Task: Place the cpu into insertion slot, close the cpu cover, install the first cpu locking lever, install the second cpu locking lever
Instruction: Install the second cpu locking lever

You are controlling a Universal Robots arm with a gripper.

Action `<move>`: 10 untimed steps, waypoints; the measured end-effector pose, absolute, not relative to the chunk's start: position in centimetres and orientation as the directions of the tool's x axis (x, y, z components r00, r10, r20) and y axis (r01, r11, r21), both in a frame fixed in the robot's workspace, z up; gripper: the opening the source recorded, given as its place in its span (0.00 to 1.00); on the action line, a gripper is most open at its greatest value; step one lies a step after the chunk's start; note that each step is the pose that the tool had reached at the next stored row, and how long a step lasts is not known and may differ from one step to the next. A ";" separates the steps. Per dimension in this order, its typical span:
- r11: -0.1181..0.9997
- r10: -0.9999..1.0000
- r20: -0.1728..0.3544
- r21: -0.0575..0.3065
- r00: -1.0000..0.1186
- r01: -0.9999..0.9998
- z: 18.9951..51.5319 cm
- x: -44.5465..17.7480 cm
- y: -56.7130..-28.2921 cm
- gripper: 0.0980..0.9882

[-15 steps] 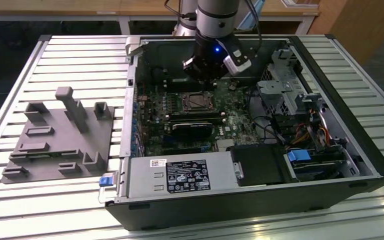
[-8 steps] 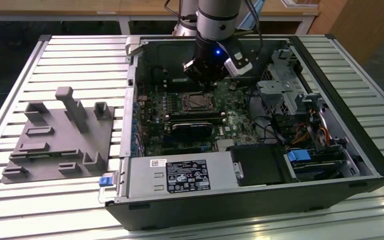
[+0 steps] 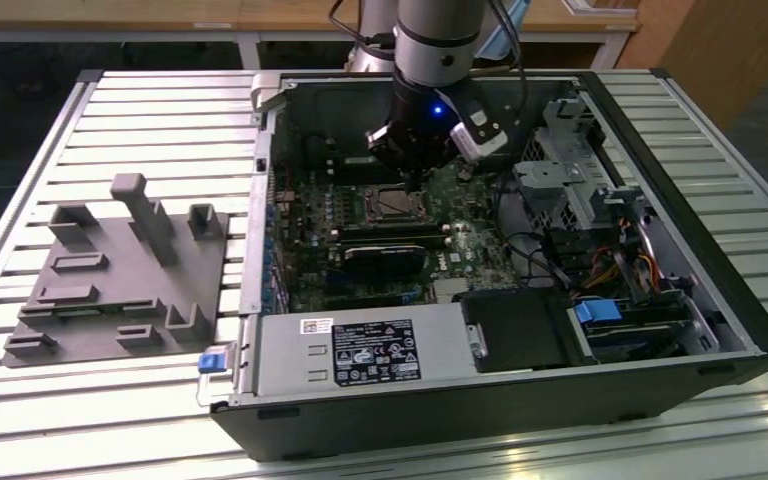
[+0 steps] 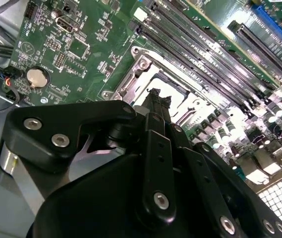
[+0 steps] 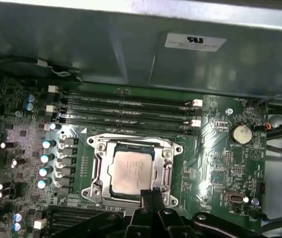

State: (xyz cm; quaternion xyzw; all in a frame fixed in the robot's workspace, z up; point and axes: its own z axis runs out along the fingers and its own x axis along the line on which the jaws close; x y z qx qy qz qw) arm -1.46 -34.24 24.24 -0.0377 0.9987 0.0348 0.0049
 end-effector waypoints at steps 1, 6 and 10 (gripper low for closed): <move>0.995 -0.075 -0.012 0.069 -0.997 -0.075 24.3 -1.5 -34.2 0.01; 0.995 -0.067 -0.012 0.069 -0.998 -0.068 24.6 -1.5 -34.3 0.01; 0.996 -0.064 -0.012 0.069 -0.998 -0.065 24.5 -1.5 -35.1 0.01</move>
